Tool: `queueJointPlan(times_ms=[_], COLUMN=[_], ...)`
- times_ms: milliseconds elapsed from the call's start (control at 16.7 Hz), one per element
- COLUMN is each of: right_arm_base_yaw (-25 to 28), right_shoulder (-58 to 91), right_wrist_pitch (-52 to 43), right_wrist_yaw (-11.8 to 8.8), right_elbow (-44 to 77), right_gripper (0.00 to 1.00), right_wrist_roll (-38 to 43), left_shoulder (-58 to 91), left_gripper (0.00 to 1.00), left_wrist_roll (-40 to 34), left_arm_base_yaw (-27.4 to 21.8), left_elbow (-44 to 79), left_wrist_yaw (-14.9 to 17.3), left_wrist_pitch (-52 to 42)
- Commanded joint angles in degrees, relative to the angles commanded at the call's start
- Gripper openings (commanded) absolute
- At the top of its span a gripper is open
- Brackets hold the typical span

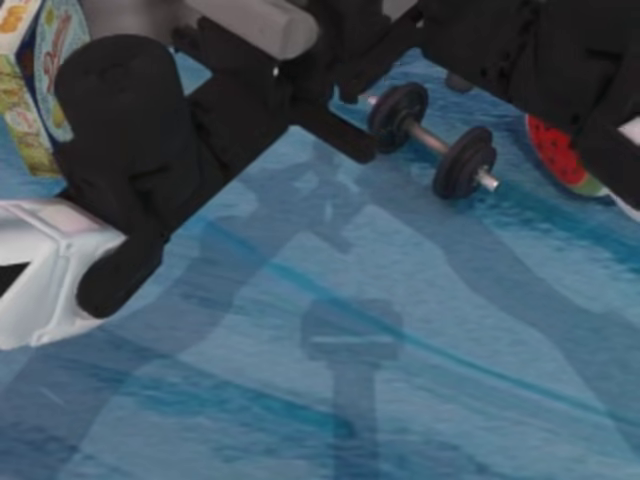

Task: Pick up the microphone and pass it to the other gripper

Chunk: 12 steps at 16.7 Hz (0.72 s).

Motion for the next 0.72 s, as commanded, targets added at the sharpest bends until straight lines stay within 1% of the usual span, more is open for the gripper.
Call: queueJointPlan(times_ms=[240,720], right_arm_base_yaw=[0.1,0.1], right_shoulder=[0.2,0.2], right_wrist_pitch=[0.0,0.0], right_wrist_yaw=[0.1,0.1], right_elbow=[0.2,0.2], right_gripper=[1.00,0.40], right_wrist_roll=[0.0,0.0], left_shoulder=[0.0,0.0], left_gripper=[0.00,0.00], left_wrist_roll=[0.0,0.0], left_arm_base_yaw=[0.0,0.0], left_elbow=[0.0,0.0], left_wrist_yaw=[0.0,0.0], left_wrist_pitch=[0.0,0.0])
